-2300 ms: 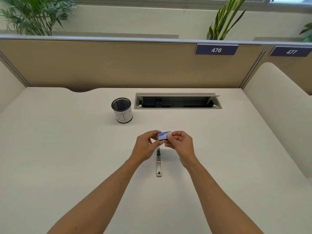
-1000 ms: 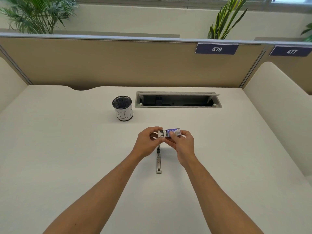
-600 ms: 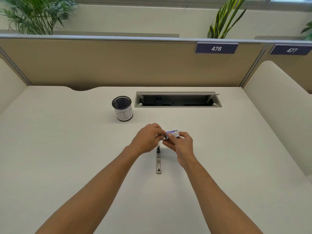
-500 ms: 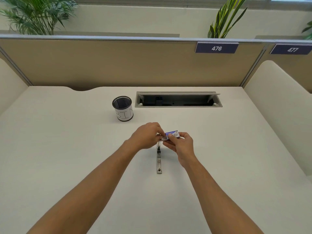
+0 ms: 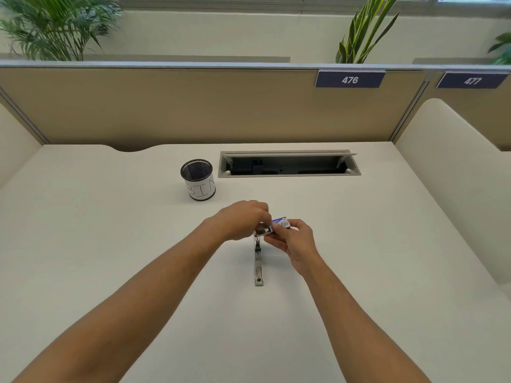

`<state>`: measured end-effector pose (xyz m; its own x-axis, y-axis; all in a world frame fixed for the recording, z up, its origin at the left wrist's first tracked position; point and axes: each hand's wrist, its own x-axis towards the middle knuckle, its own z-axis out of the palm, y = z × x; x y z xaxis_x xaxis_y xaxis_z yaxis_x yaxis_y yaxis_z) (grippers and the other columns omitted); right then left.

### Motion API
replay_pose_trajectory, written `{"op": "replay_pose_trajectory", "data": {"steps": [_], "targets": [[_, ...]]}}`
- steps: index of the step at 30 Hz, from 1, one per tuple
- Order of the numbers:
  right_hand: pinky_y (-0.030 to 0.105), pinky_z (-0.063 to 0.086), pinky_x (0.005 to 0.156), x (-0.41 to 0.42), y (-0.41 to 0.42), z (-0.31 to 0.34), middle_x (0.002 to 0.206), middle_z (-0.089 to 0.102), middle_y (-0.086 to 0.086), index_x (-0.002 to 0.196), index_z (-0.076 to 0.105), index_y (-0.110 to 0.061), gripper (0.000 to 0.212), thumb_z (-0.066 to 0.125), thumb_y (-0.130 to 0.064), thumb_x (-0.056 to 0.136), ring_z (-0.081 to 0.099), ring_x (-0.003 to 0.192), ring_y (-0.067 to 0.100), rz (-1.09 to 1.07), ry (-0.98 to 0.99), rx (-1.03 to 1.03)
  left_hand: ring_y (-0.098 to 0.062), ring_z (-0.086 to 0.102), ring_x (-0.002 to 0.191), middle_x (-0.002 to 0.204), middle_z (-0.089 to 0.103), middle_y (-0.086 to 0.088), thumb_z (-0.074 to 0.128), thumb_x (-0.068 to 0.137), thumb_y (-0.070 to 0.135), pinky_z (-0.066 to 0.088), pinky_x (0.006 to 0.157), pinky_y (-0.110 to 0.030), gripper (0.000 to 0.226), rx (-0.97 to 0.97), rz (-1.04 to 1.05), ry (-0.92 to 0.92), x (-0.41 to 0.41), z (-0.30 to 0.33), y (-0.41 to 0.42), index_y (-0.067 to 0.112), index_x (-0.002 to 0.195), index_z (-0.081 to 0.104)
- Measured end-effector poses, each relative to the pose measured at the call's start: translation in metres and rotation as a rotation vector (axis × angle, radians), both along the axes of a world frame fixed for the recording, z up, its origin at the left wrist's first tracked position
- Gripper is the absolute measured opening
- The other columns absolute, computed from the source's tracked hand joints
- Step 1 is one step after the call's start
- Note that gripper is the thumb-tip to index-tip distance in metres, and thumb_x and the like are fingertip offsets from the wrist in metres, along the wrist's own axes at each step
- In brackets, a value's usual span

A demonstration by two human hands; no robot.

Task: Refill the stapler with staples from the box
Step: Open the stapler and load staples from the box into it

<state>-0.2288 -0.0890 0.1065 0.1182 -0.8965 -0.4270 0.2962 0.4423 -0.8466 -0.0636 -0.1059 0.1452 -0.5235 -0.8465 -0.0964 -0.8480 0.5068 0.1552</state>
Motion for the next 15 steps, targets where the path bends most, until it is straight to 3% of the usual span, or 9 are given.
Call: {"op": "replay_pose_trajectory", "data": {"steps": [4,7,10,15], "targets": [[0.032,0.061,0.064,-0.001,-0.001,-0.002,0.093,0.072,0.025,0.106,0.053,0.0,0.024,0.067,0.001,0.087,0.074,0.077,0.033,-0.018,0.005,0.0,-0.019,0.055,0.097,0.11,0.062,-0.001,0.061,0.09,0.01,0.05,0.078,-0.031,0.02,-0.029,0.053,0.123,0.006,-0.004,-0.002,0.019,0.108,0.066],[0.033,0.061,0.067,-0.002,-0.002,-0.005,0.099,0.071,0.027,0.104,0.052,-0.001,0.023,0.067,0.001,0.087,0.074,0.078,0.032,-0.046,0.019,0.002,-0.016,0.056,0.092,0.104,0.063,0.001,0.06,0.093,0.019,0.048,0.076,-0.029,0.014,-0.056,0.247,0.345,0.012,-0.005,-0.002,0.02,0.104,0.068],[0.035,0.062,0.069,-0.004,-0.001,-0.007,0.1,0.07,0.027,0.104,0.051,-0.002,0.023,0.067,0.002,0.087,0.073,0.075,0.031,-0.082,0.018,0.003,-0.016,0.056,0.086,0.097,0.065,-0.002,0.06,0.092,0.021,0.05,0.078,-0.036,0.013,-0.063,0.461,0.486,0.021,-0.013,0.004,0.017,0.099,0.07],[0.032,0.062,0.063,-0.008,0.001,-0.01,0.098,0.067,0.028,0.104,0.049,-0.002,0.024,0.065,0.004,0.088,0.07,0.074,0.031,-0.143,-0.01,-0.004,-0.024,0.06,0.09,0.097,0.067,-0.005,0.061,0.091,0.019,0.046,0.074,-0.033,0.013,0.016,0.639,0.447,0.026,-0.046,0.019,0.015,0.097,0.071]]}}
